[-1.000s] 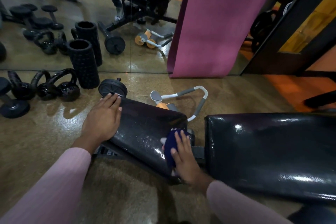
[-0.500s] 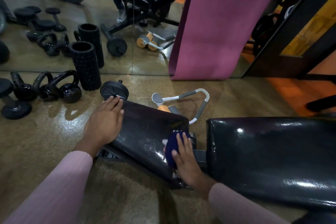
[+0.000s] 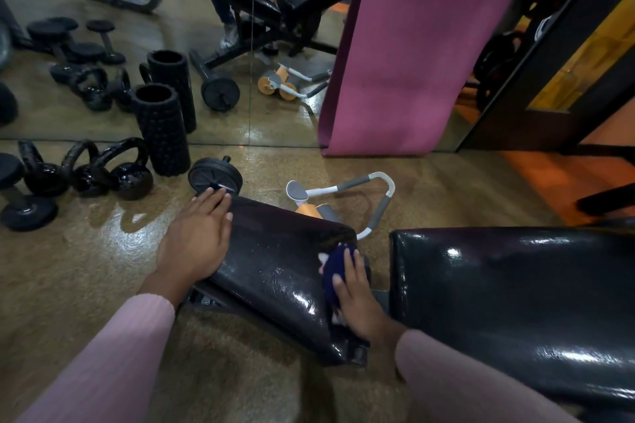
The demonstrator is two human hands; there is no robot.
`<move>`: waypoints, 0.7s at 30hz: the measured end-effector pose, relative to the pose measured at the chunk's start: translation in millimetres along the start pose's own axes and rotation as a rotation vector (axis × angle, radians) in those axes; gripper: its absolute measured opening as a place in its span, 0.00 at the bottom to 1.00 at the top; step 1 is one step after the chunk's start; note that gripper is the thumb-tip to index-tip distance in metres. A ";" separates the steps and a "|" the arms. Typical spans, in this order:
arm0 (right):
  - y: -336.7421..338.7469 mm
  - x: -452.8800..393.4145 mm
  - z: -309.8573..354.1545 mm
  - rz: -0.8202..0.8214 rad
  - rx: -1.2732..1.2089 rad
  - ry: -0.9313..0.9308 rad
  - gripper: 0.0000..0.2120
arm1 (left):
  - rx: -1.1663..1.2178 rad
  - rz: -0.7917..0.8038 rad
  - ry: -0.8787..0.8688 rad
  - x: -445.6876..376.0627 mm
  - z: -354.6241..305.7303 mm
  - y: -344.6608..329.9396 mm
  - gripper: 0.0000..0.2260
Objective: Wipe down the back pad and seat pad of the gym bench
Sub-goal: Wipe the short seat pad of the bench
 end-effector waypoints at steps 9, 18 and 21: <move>-10.1 17.9 23.0 0.076 0.190 0.236 0.28 | 0.010 -0.007 0.007 -0.5 1.6 -1.2 0.26; 0.9 -66.9 29.8 -0.052 0.117 -0.148 0.28 | -0.014 -0.018 0.010 -1.9 1.2 -4.1 0.26; -9.9 -31.8 35.2 -0.001 0.193 0.125 0.27 | -0.020 -0.012 0.015 -2.4 3.0 -6.2 0.26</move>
Point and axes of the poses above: each hand's wrist, its own x-axis away from the middle knuckle, its own y-axis out of the back of the hand, z = x × y, the point moved 2 cm from there along -x, towards the middle knuckle, and after that the axes turned 11 degrees about -x, right-handed, at the moved point
